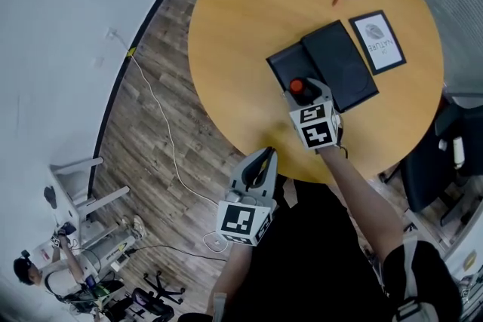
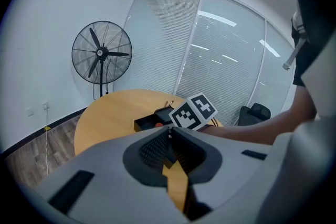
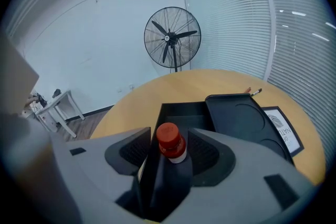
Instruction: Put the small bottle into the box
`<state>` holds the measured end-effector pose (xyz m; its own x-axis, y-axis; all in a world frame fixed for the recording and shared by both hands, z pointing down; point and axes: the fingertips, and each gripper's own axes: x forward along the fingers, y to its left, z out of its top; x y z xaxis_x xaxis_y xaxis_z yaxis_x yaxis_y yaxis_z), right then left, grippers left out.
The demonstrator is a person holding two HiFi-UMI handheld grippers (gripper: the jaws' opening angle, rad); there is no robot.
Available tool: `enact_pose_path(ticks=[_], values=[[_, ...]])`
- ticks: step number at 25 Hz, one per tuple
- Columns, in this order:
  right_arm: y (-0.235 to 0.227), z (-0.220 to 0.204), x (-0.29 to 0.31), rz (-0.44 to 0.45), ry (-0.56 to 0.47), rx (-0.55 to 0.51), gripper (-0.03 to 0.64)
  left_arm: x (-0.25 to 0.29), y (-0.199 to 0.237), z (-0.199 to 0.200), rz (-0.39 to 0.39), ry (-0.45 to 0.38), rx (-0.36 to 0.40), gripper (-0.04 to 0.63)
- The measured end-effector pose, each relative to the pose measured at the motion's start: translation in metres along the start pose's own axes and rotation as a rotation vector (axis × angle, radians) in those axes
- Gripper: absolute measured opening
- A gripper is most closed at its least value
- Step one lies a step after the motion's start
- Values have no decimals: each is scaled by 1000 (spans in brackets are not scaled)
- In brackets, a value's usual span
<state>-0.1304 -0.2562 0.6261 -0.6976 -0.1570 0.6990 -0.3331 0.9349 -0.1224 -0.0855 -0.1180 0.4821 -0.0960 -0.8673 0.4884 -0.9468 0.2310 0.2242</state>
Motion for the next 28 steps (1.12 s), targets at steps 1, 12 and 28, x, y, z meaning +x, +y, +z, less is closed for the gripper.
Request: enact_pose_path(ticks=[1,12,28], values=[[1,1,-5,-1,-4,-1,229,-3,-1,3,-2,-4,7,18],[20,6,-56,-41,-57,12,206,-26,-3,37,-61,-82,82,18],[77,-6,-133,-216,-141,69,158,-85,13,37,-233,-143,180,18]])
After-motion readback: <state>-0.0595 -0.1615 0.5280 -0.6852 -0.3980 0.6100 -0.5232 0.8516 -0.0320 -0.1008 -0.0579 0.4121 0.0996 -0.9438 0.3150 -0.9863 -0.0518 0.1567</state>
